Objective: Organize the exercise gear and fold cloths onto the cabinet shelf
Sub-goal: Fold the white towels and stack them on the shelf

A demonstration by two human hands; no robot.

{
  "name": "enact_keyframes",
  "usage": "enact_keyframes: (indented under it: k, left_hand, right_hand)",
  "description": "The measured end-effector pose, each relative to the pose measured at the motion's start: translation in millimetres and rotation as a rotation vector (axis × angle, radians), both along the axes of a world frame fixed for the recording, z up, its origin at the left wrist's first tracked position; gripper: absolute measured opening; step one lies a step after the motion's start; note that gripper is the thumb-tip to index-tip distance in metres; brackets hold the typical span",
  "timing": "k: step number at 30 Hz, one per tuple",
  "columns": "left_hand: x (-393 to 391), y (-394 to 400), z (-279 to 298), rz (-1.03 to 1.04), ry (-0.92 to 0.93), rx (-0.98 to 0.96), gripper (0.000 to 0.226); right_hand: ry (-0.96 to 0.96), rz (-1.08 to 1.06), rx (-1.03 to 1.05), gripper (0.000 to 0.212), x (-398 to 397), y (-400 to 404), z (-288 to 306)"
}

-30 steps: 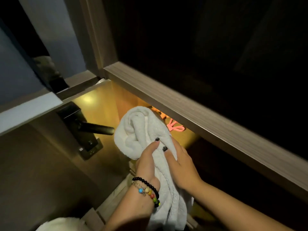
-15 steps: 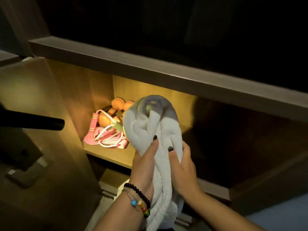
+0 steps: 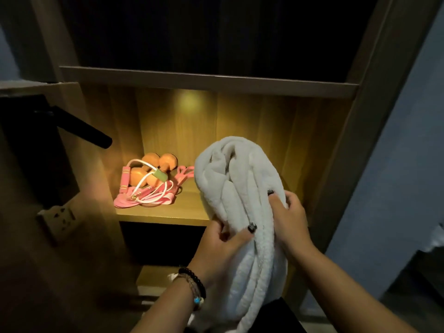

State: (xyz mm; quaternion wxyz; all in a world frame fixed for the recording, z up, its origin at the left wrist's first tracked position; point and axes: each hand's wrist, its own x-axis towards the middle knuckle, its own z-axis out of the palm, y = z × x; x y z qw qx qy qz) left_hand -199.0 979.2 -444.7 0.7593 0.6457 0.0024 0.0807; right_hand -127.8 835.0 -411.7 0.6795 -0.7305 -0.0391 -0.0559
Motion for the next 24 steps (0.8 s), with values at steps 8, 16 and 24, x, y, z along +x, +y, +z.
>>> enact_keyframes:
  k: [8,16,24]
  left_hand:
    - [-17.2,-0.7,-37.4,0.231,-0.041,-0.041,0.04]
    - [17.8,22.9,9.4,0.216,-0.029,-0.237,0.039]
    - [119.5,85.8,21.2,0.341,0.194,-0.072,0.053]
  right_hand:
    - [0.028,0.175,-0.18,0.047,-17.2,-12.5,-10.6]
    - [-0.089,0.21,-0.367,0.065,20.6,-42.9,33.6]
    - [-0.116,0.135,-0.52,0.063,96.9,-55.6,43.8]
